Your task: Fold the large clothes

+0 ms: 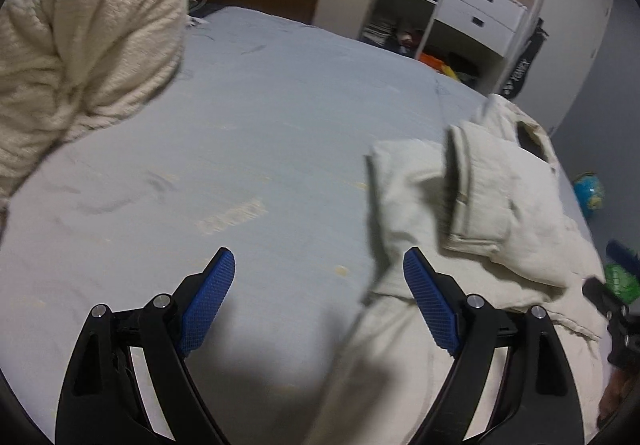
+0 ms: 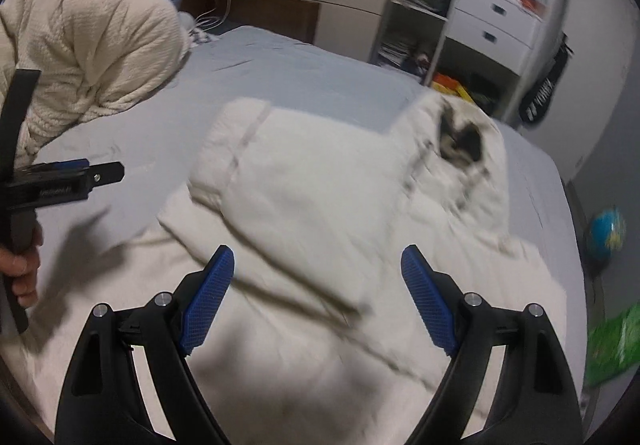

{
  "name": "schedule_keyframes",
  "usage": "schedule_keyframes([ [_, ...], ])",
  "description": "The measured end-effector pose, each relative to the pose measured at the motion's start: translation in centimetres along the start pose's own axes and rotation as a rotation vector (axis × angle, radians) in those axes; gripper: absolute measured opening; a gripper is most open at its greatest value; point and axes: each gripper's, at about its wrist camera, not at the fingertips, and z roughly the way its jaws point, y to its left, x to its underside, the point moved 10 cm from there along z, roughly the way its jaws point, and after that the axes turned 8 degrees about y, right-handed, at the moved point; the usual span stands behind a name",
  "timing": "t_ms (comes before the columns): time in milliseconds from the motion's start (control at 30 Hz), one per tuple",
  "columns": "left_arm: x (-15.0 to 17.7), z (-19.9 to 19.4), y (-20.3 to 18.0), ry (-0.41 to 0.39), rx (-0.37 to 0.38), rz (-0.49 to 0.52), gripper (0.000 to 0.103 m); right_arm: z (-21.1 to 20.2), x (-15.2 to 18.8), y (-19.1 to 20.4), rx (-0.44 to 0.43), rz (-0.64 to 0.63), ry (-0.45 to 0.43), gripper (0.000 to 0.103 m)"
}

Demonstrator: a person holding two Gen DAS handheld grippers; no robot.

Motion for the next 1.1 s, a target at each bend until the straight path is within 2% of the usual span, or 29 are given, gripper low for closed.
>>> schedule_keyframes([
  [167, -0.6, -1.0, 1.5, 0.000, 0.005, -0.010, 0.086, 2.6, -3.7, 3.8, 0.008, -0.082, 0.039, 0.082],
  [367, -0.4, -0.6, 3.4, 0.020, -0.001, -0.056, 0.086, 5.2, -5.4, 8.0, 0.033, -0.169, 0.082, 0.082],
  [667, -0.5, -0.2, 4.9, 0.023, -0.084, -0.058, 0.086, 8.7, -6.6, 9.3, 0.120, -0.139, 0.139, 0.081],
  [833, -0.5, 0.5, 5.6, 0.040, -0.080, -0.094, 0.086, 10.3, -6.9, 9.0, 0.185, -0.110, 0.176, 0.081],
  [867, -0.5, 0.6, 5.5, 0.041, -0.078, -0.094, 0.086, 10.3, -7.0, 8.9, 0.198, -0.108, 0.172, 0.073],
  [900, -0.5, 0.7, 5.4, 0.043, -0.077, -0.094, 0.086, 10.2, -7.1, 8.9, 0.197, -0.106, 0.159, 0.059],
  [933, -0.4, 0.8, 5.3, 0.047, -0.076, -0.091, 0.086, 10.0, -7.2, 8.9, 0.195, -0.106, 0.145, 0.056],
  [1000, -0.4, 1.1, 5.1, 0.053, -0.073, -0.088, 0.086, 9.2, -7.5, 8.6, 0.185, -0.098, 0.122, 0.044],
  [1033, -0.4, 1.1, 5.0, 0.052, -0.072, -0.086, 0.086, 8.7, -7.7, 8.3, 0.174, -0.092, 0.114, 0.035],
  [1100, -0.5, 1.1, 4.7, 0.048, -0.068, -0.079, 0.086, 7.7, -8.2, 7.2, 0.169, -0.065, 0.096, 0.033],
])
